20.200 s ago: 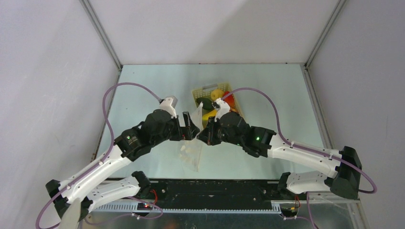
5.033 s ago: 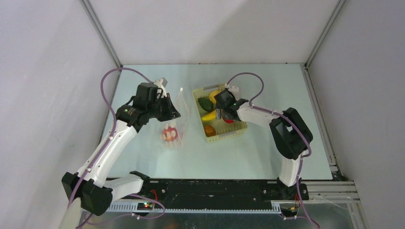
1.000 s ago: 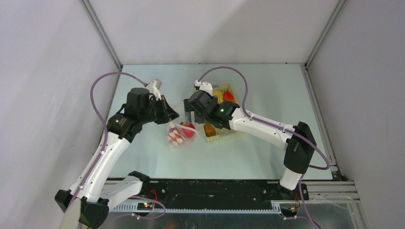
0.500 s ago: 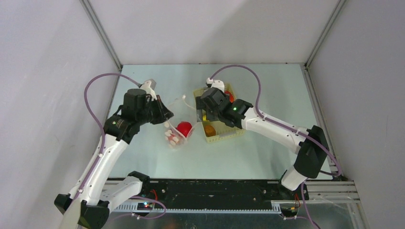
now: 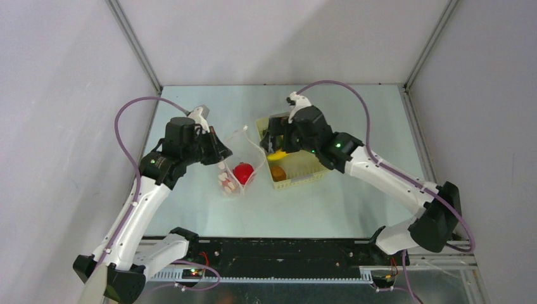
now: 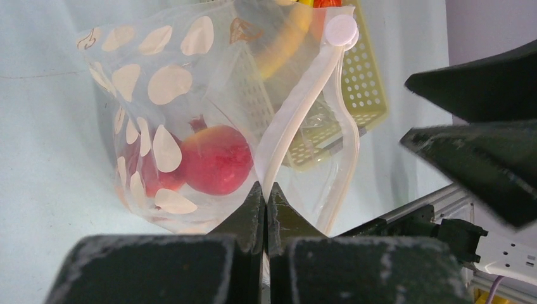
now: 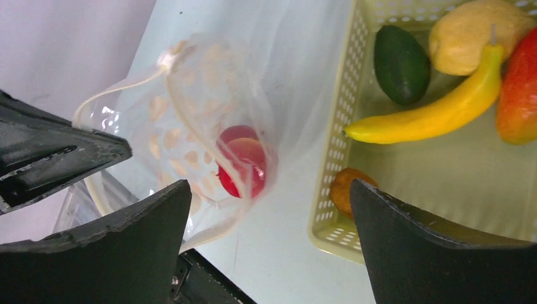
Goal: Place the food in the zip-top bag and seal the zipper
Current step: Pick up the fake fruit from the bin.
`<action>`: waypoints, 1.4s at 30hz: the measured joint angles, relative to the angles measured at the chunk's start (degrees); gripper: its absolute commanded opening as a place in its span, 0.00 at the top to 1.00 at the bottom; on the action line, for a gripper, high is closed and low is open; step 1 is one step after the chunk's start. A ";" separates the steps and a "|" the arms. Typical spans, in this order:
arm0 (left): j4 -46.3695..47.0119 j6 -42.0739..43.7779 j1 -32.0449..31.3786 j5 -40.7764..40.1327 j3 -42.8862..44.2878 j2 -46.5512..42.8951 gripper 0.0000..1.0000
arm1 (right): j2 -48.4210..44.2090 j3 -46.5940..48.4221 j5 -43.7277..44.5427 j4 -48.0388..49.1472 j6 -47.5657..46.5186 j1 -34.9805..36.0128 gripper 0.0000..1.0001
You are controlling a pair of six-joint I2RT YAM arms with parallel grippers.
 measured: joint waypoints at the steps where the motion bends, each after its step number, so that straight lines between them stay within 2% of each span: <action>1: 0.00 0.00 0.00 0.04 0.00 0.00 1.00 | -1.29 -1.42 -1.64 1.16 0.37 -1.64 0.01; 6: 0.00 0.00 0.00 0.31 0.00 0.07 1.00 | -4.96 -6.19 -3.37 2.80 1.42 -6.97 0.01; 14: 0.04 0.00 0.00 0.37 0.00 0.52 1.00 | -4.76 -9.66 1.49 1.68 -0.11 -11.23 0.02; 24: 0.31 0.00 0.00 0.48 0.00 1.31 1.00 | 7.91 -9.57 15.63 9.53 -9.11 -11.85 0.21; 32: 0.42 0.00 0.00 0.46 0.00 2.21 1.00 | 19.34 -6.78 21.70 11.63 -10.27 -11.85 0.32; 42: 0.42 0.00 0.00 0.55 0.00 2.69 1.00 | 24.83 -1.20 26.45 13.68 -10.64 -11.85 0.35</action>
